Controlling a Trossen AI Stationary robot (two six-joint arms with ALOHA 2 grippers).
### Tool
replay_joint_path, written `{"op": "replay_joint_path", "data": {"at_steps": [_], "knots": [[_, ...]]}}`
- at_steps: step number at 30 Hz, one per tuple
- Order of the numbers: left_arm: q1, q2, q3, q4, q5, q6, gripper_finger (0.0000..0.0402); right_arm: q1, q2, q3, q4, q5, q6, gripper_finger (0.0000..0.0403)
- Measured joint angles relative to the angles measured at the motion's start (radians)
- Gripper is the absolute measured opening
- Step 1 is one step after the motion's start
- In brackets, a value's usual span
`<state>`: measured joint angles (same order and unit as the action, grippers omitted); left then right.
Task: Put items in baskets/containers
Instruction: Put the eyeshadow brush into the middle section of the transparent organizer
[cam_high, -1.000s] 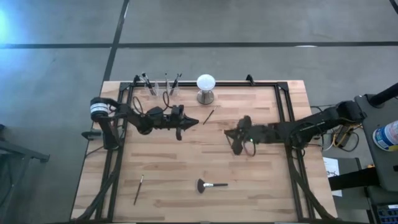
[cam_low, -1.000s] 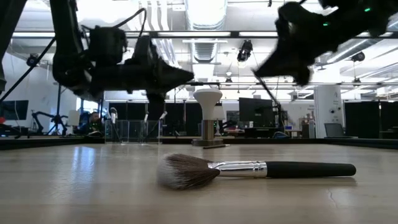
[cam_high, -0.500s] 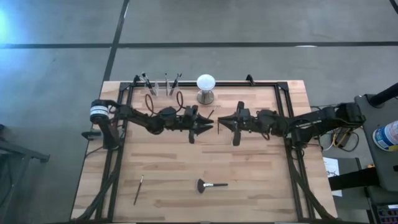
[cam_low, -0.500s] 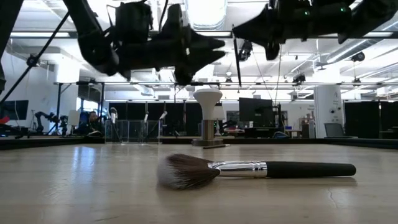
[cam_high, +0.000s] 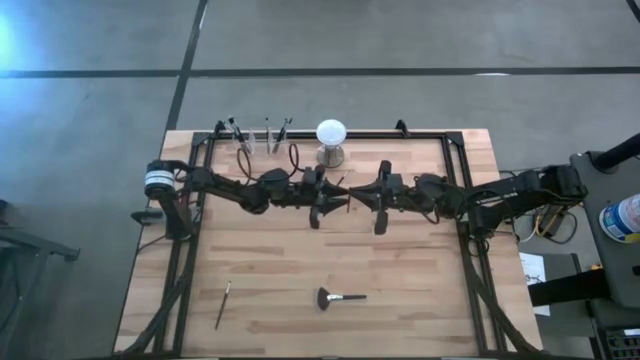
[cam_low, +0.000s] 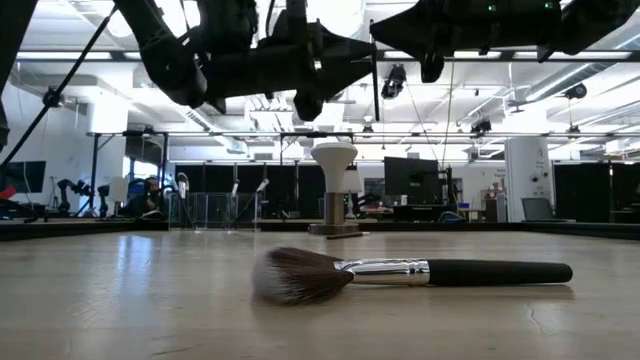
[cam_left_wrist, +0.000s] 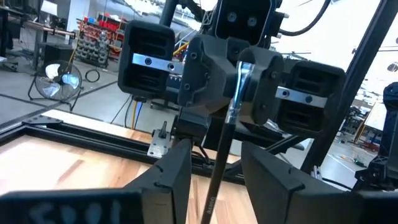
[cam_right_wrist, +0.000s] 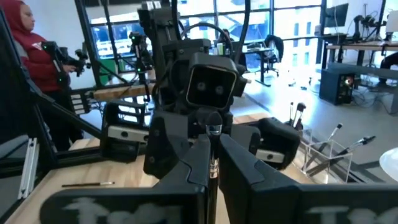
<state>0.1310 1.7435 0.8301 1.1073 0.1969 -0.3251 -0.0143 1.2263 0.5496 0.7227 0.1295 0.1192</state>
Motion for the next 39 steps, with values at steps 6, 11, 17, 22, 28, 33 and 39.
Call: {"op": "replay_joint_path", "data": {"at_steps": [6,11,17,22,28,33,39], "knots": [[0.0,0.0,0.029,-0.017,0.004,0.023,0.0104,0.0,0.0,0.0,0.018,-0.001,-0.008,0.0018],[-0.002,0.0,0.067,-0.096,0.014,0.066,0.0034,0.001,0.0,0.0,0.021,0.0,-0.01,0.0018],[0.0,-0.001,0.078,-0.108,0.018,0.095,0.0013,0.0,0.0,0.0,0.025,0.01,0.004,0.0018],[0.011,-0.008,0.079,-0.117,0.012,0.09,0.0012,0.001,0.0,0.0,0.024,0.07,0.0,0.0046],[0.031,-0.01,0.08,-0.118,0.011,0.087,0.0012,0.001,0.0,0.0,0.023,0.08,0.001,0.0101],[0.045,-0.011,0.08,-0.141,-0.025,0.089,0.0012,0.001,-0.001,0.0,0.02,0.083,-0.016,0.0133],[0.085,-0.104,0.08,-0.357,-0.161,0.189,0.0012,0.001,-0.002,-0.011,0.006,0.083,-0.049,0.0144]]}}
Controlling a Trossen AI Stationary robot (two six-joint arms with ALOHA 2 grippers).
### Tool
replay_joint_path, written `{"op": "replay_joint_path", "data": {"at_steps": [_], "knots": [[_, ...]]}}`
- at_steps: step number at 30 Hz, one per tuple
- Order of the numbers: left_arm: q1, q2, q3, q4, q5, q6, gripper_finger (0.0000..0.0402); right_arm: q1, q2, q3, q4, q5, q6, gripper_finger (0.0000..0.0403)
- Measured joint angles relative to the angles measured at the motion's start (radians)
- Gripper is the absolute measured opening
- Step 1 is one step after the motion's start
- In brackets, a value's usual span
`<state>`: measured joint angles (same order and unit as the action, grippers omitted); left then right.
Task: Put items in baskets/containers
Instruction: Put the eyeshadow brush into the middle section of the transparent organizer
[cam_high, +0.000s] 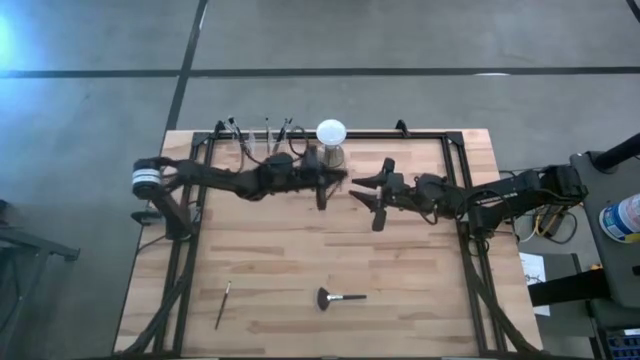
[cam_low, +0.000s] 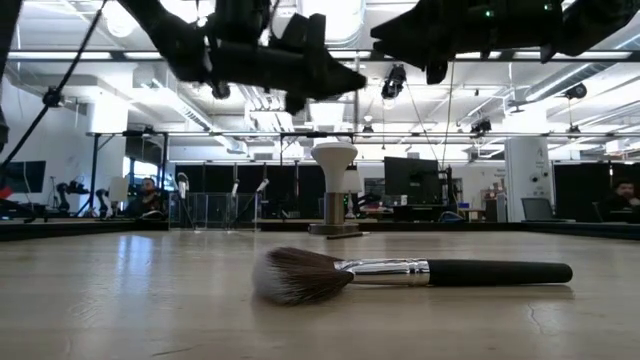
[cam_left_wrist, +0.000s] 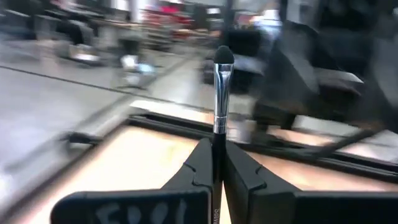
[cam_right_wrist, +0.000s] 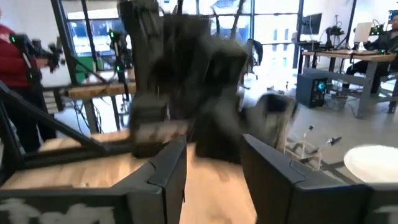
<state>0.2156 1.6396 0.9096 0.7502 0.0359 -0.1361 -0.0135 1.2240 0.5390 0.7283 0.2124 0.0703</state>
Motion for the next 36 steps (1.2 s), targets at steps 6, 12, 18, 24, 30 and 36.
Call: {"op": "replay_joint_path", "data": {"at_steps": [6,12,18,24,30,36], "knots": [[0.064,-0.18,-0.003,-0.23,-0.209,0.095,0.0012,-0.001,0.0,-0.033,-0.043,0.0,-0.003,0.0114],[0.134,-0.34,-0.084,-0.357,-0.398,0.094,0.0013,0.0,0.0,-0.062,-0.042,0.002,0.0,0.0073],[0.26,-0.433,-0.191,-0.366,-0.476,0.062,0.0012,0.0,0.0,-0.068,-0.043,0.014,-0.025,0.0041],[0.443,-0.407,-0.309,-0.253,-0.468,0.048,0.0012,0.0,0.0,-0.073,-0.044,0.022,-0.029,0.0026],[0.59,-0.324,-0.414,-0.028,-0.391,0.029,0.0012,0.0,0.002,-0.084,-0.044,0.023,-0.026,0.0017],[0.641,-0.226,-0.409,-0.005,-0.332,0.006,0.0012,0.0,0.002,-0.085,-0.042,0.026,-0.023,0.0017]]}}
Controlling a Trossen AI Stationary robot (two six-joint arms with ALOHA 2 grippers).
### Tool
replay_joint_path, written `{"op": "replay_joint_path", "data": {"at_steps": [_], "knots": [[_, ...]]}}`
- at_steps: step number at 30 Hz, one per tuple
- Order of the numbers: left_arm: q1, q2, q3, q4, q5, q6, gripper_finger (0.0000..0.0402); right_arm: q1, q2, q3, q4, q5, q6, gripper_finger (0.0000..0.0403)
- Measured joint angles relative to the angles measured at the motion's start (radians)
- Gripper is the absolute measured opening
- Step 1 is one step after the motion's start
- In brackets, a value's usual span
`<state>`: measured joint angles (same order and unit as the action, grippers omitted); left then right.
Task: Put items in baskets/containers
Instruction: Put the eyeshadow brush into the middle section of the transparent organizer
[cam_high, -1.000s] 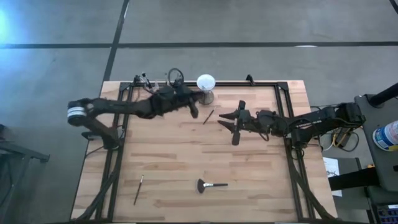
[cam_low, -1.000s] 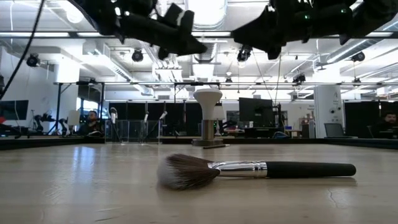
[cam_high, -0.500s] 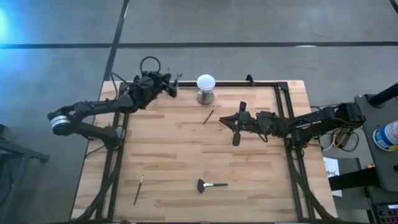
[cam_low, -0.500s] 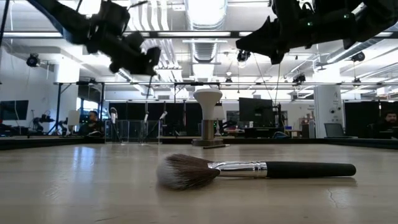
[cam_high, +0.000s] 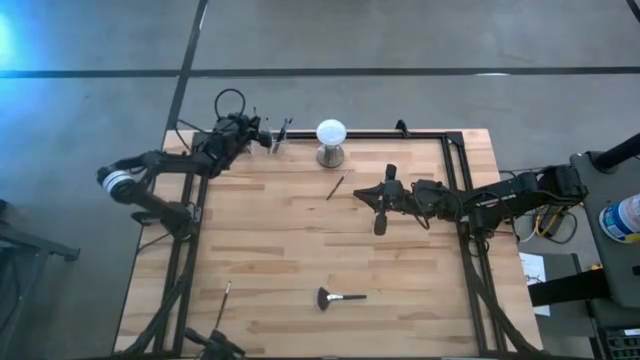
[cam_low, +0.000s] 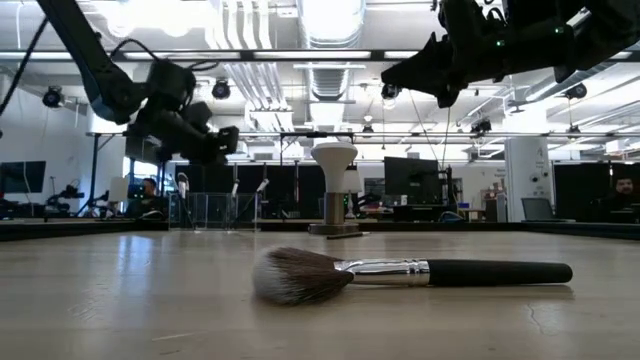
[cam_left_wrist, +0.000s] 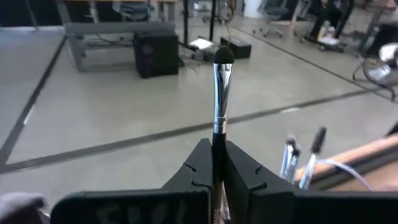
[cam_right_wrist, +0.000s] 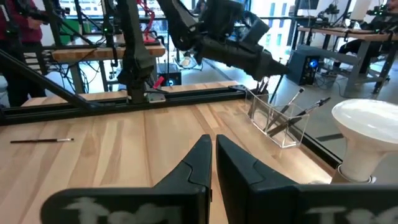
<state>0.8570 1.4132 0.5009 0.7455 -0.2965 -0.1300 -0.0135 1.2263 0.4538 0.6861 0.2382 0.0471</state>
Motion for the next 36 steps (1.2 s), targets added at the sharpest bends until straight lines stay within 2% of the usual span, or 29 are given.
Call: {"op": "replay_joint_path", "data": {"at_steps": [8,18,27,36], "knots": [[0.0,0.084,0.022,-0.011,0.0,-0.049,0.0012,0.0,0.0,0.0,0.0,0.0,0.004,0.0017],[0.003,0.089,0.054,-0.159,-0.011,-0.111,0.0042,0.0,0.0,-0.003,-0.001,0.0,0.002,0.0017],[0.003,0.086,0.099,-0.255,-0.011,-0.116,0.0049,0.0,0.001,-0.009,-0.001,-0.001,0.002,0.0018],[-0.003,-0.014,0.148,-0.361,0.032,-0.059,0.0047,0.0,0.001,-0.017,-0.002,-0.001,-0.006,0.0018]]}}
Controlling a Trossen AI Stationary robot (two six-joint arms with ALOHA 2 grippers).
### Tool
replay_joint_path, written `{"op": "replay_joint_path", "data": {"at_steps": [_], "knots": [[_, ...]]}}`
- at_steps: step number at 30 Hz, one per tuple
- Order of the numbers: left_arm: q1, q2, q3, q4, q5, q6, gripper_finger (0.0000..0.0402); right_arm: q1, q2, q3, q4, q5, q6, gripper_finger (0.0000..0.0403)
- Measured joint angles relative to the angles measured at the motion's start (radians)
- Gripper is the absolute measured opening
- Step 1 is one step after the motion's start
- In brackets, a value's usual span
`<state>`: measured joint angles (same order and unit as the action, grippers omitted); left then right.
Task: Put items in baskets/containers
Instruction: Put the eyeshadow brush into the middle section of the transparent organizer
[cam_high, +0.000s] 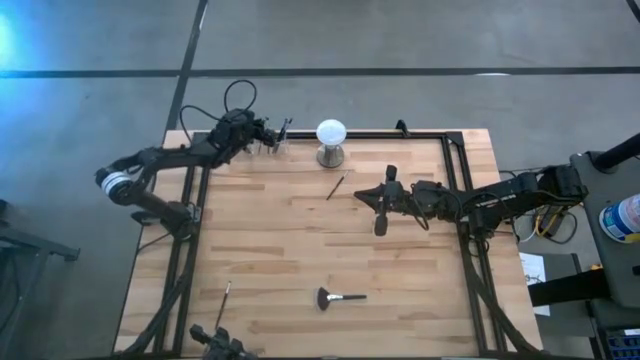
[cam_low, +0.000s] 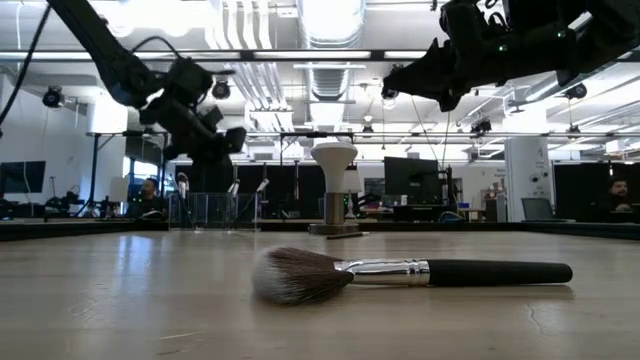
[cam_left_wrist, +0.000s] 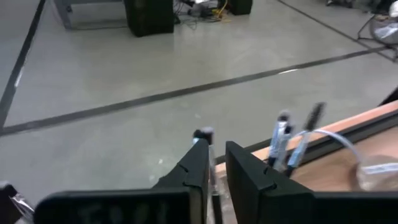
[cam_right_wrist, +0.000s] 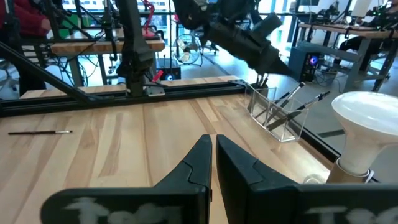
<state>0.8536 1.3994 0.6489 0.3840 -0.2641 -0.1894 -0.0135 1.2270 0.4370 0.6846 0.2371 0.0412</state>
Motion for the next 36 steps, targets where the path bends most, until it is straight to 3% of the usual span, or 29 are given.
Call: {"op": "replay_joint_path", "data": {"at_steps": [11,16,21,29,36], "knots": [[-0.075,-0.21,0.004,-0.204,0.012,0.011,0.0002,0.0,0.0,-0.022,0.0,-0.001,-0.057,0.0018],[-0.186,-0.292,0.013,-0.37,-0.008,-0.006,0.0001,-0.001,0.0,-0.032,0.003,-0.001,-0.072,0.0018],[-0.359,-0.332,0.033,-0.537,-0.113,-0.081,0.0,-0.003,0.0,-0.052,0.004,-0.026,-0.071,0.0017],[-0.607,-0.308,0.136,-0.884,-0.187,-0.338,0.0,-0.052,-0.01,-0.096,0.051,-0.099,-0.062,0.0017],[-0.841,-0.256,0.224,-1.148,-0.19,-0.696,0.0,-0.082,-0.01,-0.116,0.09,-0.145,-0.064,0.0017]]}}
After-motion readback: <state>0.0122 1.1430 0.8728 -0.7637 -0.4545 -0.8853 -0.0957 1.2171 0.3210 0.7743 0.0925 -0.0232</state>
